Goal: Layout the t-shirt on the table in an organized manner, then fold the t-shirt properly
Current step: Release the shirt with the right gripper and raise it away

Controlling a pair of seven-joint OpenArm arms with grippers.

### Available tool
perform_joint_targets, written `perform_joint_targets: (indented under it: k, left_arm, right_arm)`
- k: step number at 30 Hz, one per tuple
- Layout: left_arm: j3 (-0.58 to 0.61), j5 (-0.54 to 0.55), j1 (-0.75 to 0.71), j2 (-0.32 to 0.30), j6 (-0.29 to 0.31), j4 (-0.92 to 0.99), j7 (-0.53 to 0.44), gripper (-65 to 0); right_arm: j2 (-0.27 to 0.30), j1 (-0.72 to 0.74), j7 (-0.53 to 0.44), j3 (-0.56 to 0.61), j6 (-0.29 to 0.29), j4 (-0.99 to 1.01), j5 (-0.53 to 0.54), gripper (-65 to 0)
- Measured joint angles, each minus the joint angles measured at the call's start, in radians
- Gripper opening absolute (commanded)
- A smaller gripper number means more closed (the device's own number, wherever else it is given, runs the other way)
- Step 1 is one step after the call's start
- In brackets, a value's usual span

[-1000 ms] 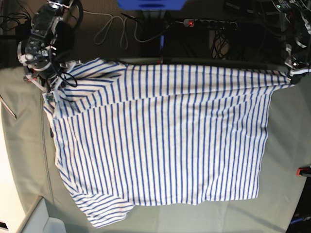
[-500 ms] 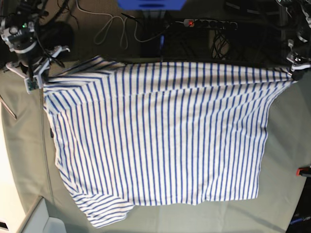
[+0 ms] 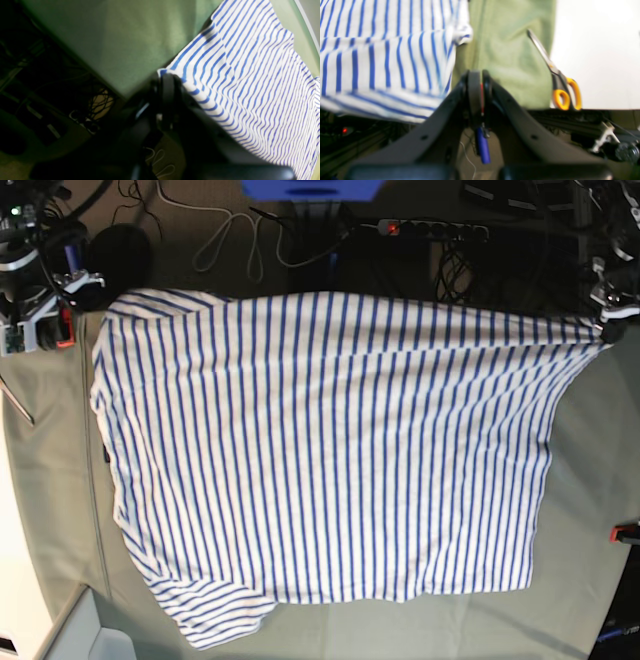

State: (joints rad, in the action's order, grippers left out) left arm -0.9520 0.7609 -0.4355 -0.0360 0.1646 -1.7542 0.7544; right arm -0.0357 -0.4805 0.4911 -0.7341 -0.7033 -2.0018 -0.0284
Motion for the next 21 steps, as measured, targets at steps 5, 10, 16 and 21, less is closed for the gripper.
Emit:
perform_joint_targets:
  k: [5,10,16,21]
  left_arm:
    - [0.000,0.000,-0.002,0.001,0.000,0.007,0.000,-64.8]
    - [0.000,0.000,0.000,0.000,0.000,0.007,0.000,-64.8]
    - [0.000,0.000,0.003,0.000,0.000,0.007,-0.001,-64.8]
    - [0.004,-0.003,0.003,0.000,0.000,0.007,0.000,-64.9]
  right_arm:
    - [-0.003,0.001,0.002,0.006,0.000,0.004,0.002,-65.0]
    - [-0.002,0.000,0.003,0.033,0.000,0.082,0.000,-65.0]
    - [0.003,-0.019,0.002,0.050,0.000,0.169,0.000,-48.7]
    - [0.002,-0.024,-0.005,0.104,0.000,0.273,0.006,-29.6]
